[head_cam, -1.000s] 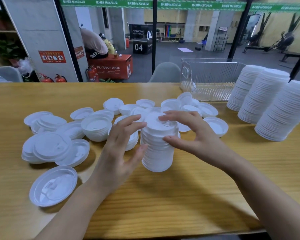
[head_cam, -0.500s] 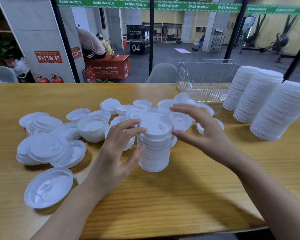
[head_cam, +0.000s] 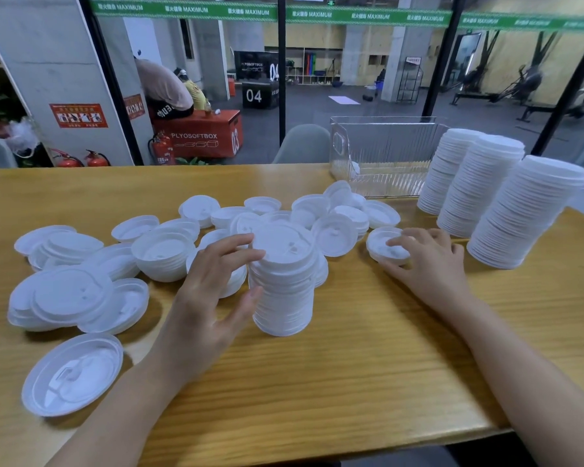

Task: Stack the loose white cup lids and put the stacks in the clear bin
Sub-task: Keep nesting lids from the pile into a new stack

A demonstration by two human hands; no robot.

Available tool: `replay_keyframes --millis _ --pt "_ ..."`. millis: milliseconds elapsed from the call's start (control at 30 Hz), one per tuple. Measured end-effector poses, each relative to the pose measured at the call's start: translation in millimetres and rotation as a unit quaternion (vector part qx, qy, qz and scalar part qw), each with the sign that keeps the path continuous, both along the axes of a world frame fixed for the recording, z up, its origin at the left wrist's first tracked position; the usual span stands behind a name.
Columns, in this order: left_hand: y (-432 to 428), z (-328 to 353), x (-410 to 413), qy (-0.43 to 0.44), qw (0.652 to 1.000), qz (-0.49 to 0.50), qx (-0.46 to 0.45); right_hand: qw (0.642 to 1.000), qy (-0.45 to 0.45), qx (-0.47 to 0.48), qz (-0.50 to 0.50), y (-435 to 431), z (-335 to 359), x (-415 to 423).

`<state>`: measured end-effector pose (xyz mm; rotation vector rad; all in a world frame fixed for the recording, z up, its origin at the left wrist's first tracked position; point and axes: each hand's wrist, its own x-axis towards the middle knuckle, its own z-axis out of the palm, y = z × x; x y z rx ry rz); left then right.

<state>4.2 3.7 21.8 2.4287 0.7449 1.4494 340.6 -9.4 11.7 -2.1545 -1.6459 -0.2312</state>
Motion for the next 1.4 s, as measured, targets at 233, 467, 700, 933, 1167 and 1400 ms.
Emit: replay_keyframes --millis 233,467,700,933,1167,1400 --pt "0 0 0 -0.002 1.0 0.001 -0.001 0.998 -0.063 0.017 0.007 -5 7 -7" --pt "0 0 0 -0.002 1.0 0.0 0.003 0.833 0.533 0.013 0.149 -20 35 -35" --pt "1 -1 1 -0.004 1.0 -0.001 0.009 0.942 0.329 0.017 0.064 -21 15 -26" --pt "1 -3 0 -0.004 1.0 0.003 0.008 0.973 0.147 -0.053 0.172 -27 0 -32" --pt "2 -2 0 -0.002 1.0 0.003 0.004 0.974 0.157 -0.014 0.163 -24 -5 -28" --pt "1 -2 0 -0.001 1.0 0.001 0.006 0.948 0.247 0.063 0.191 -23 0 -30"
